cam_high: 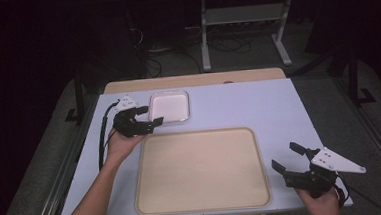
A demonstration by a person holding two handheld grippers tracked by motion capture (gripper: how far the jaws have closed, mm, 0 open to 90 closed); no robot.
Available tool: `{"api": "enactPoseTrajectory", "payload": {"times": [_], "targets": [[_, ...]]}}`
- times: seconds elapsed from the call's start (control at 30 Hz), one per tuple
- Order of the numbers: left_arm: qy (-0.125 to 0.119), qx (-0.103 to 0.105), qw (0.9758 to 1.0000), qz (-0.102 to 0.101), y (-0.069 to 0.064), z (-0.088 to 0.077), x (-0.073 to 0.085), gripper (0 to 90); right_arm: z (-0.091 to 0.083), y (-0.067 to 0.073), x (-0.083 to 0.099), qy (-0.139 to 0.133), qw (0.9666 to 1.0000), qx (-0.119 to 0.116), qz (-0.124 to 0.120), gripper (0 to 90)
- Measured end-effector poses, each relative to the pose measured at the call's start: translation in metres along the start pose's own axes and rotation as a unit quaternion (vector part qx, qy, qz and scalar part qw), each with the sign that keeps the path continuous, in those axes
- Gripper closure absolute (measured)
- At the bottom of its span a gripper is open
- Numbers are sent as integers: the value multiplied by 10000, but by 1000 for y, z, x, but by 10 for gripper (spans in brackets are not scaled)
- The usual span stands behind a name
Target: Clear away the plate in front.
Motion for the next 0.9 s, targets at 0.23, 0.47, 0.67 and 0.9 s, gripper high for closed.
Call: {"api": "enactPoseTrajectory", "payload": {"times": [0.23, 0.47, 0.67, 0.9], "targets": [[190, -212, 9993, -258, 26, 12, -4, 248, 0, 1, 1, 35, 10000, 23, -43, 141], [459, -463, 9969, -447, 52, 26, -5, 294, 1, 1, 1, 66, 9999, 36, -75, 141], [710, -651, 9932, -655, 70, 38, 0, 321, 4, 3, 2, 111, 9999, 22, -115, 142], [978, -890, 9848, -1127, 87, 54, 6, 368, 7, 5, 3, 188, 9996, -9, -211, 145]]}}
Point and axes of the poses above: each handheld gripper's, and its own axes: z roughly forward along the jaws, x roughly out of its underside, y roughly to its left, the point moved 7 cm from there along z, roughly forward along the jaws, and after that the axes turned 11 degrees about -y, right-handed, at the moved point
